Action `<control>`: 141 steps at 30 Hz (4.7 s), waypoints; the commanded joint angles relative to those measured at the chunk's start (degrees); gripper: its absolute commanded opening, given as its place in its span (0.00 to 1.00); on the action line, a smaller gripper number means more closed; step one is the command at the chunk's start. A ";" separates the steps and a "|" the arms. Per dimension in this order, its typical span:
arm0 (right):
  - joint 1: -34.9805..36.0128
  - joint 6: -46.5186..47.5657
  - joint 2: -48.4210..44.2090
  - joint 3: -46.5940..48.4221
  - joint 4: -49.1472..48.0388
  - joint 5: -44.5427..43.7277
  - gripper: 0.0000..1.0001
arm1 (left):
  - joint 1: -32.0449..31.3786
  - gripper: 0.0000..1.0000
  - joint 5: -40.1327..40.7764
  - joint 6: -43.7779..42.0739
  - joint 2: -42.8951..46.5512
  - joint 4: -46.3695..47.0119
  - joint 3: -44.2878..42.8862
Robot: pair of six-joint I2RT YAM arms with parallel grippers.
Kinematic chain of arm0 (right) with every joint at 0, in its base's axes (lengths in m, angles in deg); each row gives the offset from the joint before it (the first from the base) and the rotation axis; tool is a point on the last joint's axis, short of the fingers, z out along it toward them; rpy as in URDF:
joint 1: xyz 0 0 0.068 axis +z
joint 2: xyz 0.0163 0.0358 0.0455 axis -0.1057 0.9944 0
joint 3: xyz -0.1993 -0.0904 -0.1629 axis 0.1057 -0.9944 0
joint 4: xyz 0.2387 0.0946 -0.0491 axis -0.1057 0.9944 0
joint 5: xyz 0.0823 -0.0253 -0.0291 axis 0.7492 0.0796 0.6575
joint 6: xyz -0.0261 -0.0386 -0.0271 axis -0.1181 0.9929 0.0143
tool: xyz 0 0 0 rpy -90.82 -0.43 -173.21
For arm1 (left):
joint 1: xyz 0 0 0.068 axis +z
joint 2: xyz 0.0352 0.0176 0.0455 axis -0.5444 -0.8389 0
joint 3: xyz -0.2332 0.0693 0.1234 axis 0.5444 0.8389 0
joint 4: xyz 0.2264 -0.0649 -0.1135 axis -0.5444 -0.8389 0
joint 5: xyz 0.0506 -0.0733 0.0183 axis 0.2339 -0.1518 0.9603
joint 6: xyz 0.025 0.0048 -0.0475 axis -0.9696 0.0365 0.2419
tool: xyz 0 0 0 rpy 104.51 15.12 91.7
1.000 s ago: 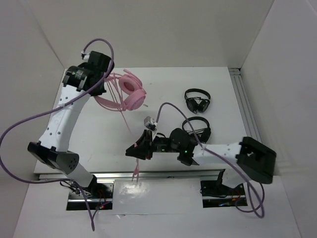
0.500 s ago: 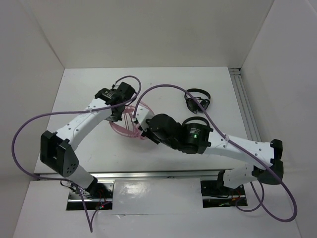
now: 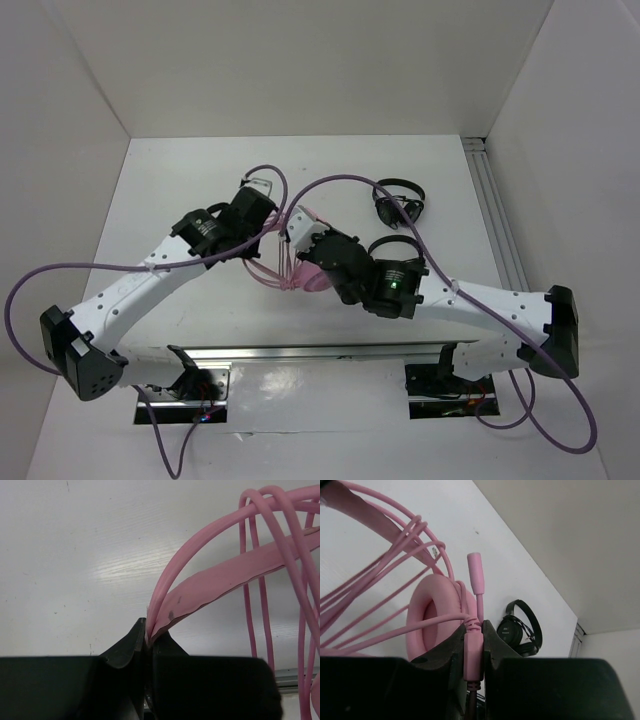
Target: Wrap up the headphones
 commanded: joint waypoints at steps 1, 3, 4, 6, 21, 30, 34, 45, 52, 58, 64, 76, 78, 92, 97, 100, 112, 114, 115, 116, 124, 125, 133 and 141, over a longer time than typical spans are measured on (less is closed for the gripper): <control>-3.40 -0.88 -4.50 0.41 -12.44 -2.28 0.07 | -2.87 0.00 -1.05 -4.07 2.25 -5.07 -0.55; -4.88 -1.50 -3.80 -0.21 -13.49 -1.73 0.14 | -4.10 0.00 -1.05 -3.46 2.96 -6.48 -1.86; -4.89 -1.50 -3.19 -0.82 -14.89 -1.12 0.16 | -4.72 0.00 -1.05 -3.46 2.96 -7.18 -1.88; -5.42 -1.50 -3.18 -0.83 -15.43 -0.59 0.18 | -5.78 0.00 0.43 -2.84 2.96 -8.60 -2.67; -11.66 -3.08 -2.83 1.01 -14.65 6.61 0.38 | -7.97 0.00 4.65 -1.79 3.31 -11.76 -2.14; -17.72 -8.35 -3.54 6.28 -6.65 26.61 0.50 | -7.97 0.00 3.43 -0.73 2.17 -11.76 -1.52; -19.30 -8.36 -3.54 6.99 -5.86 30.68 0.50 | -9.02 0.00 2.73 -0.73 2.17 -11.23 -1.00; -23.69 -10.73 -1.25 3.14 -6.98 38.43 0.37 | -9.03 0.00 1.49 -0.74 3.92 -12.10 -1.78; -31.41 -16.96 -2.75 -2.40 -10.42 59.15 0.57 | -9.03 0.00 1.33 0.68 4.88 -15.20 -9.34; -39.42 -24.34 -3.27 -8.38 -19.81 77.61 0.59 | -9.03 0.00 -6.23 -0.82 6.82 -11.86 -13.03; -42.50 -25.06 -3.89 -9.18 -19.22 88.87 0.60 | -5.09 0.00 -12.03 -0.29 6.30 -10.63 -14.27; -43.03 -23.74 -12.07 -12.07 -10.95 96.62 0.66 | -0.94 0.00 -21.09 0.76 5.77 -6.76 -14.80; -43.03 -23.74 -11.54 -14.18 -12.43 95.39 0.66 | -0.33 0.00 -23.20 0.76 5.77 -5.96 -15.32; -37.24 -27.70 -10.21 -22.44 -28.25 85.45 0.66 | 0.81 0.00 -30.32 2.43 5.77 -3.59 -17.52; -36.10 -30.94 -7.06 -23.50 -35.89 85.45 0.49 | 0.81 0.00 -31.46 3.58 6.29 0.09 -16.91; -34.34 -32.44 -4.51 -24.82 -39.85 85.45 0.34 | 1.34 0.00 -33.56 4.81 7.43 2.64 -15.41; -32.66 -39.38 -0.20 -26.23 -48.39 87.92 1.00 | 3.54 0.00 -24.79 9.11 11.57 12.67 -6.80; -32.66 -39.39 -0.20 -26.93 -48.39 87.92 1.00 | 5.38 0.00 -23.04 9.98 12.88 13.98 -5.40; -32.66 -39.39 -0.20 -27.80 -48.39 87.92 1.00 | 5.91 0.00 -23.03 10.51 13.41 14.51 -4.87; -32.66 -39.39 -0.81 -28.33 -48.39 87.92 1.00 | 5.91 0.00 -22.33 10.52 14.37 15.04 -4.34; -33.19 -40.96 -5.47 -32.64 -46.10 70.83 1.00 | 10.56 0.00 -24.43 11.05 17.10 16.80 0.14; -33.19 -42.45 -6.17 -32.65 -46.10 67.65 1.00 | 10.57 0.00 -25.30 11.05 17.11 17.32 0.15; -36.36 -44.75 -6.70 -31.51 -44.98 67.90 1.00 | 13.56 0.00 -26.98 11.05 17.72 17.33 2.08; -36.36 -44.03 -11.70 -27.82 -21.78 41.55 1.00 | 17.33 0.00 -25.75 11.58 17.72 17.94 2.61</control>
